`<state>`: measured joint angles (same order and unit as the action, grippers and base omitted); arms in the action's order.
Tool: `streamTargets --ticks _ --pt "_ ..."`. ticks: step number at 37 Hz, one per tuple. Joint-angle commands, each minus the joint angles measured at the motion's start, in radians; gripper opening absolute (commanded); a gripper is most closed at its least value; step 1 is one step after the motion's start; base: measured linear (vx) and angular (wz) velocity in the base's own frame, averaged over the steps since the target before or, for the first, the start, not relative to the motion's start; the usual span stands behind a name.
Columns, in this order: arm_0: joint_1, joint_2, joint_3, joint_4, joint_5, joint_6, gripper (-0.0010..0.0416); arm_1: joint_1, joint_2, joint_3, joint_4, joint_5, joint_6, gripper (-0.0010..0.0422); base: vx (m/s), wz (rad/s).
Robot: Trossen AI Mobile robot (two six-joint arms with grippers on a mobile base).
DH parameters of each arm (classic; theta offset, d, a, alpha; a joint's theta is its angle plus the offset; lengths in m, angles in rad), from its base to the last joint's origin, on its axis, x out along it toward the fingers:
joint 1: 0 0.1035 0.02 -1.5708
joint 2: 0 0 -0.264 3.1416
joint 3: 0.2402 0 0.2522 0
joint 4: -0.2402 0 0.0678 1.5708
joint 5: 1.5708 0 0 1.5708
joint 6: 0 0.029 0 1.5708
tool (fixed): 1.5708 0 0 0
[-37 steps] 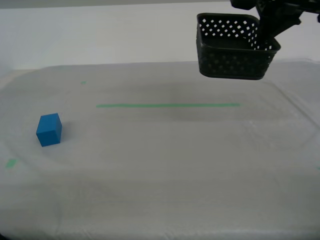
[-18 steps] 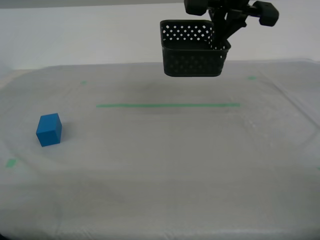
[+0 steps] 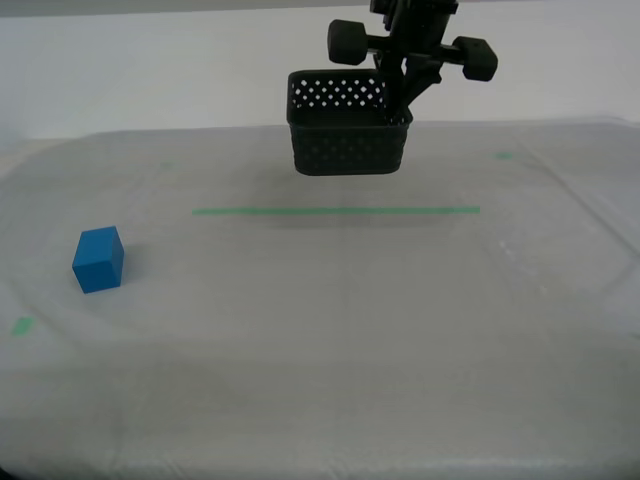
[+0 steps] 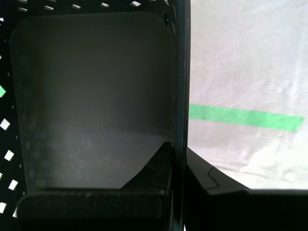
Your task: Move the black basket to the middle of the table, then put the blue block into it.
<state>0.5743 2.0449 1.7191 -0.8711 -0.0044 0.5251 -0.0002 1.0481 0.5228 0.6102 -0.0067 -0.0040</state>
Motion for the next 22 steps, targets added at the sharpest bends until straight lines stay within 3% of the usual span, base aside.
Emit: streamTargets --ticks 1,9,22 --pt "0.002 0.024 0.002 0.028 0.005 0.028 -0.0001 0.0 0.0 0.0 0.005 0.0 0.002 0.0 0.0 0.0" --pt "0.003 0.061 0.0 0.069 0.006 0.051 -0.0001 0.0 0.0 0.001 0.005 0.0 0.002 0.0 0.0 0.0" --pt "0.005 0.161 0.0 0.126 -0.002 0.047 -0.0001 0.0 0.0 0.0 0.005 0.0 0.002 0.0 0.0 0.0"
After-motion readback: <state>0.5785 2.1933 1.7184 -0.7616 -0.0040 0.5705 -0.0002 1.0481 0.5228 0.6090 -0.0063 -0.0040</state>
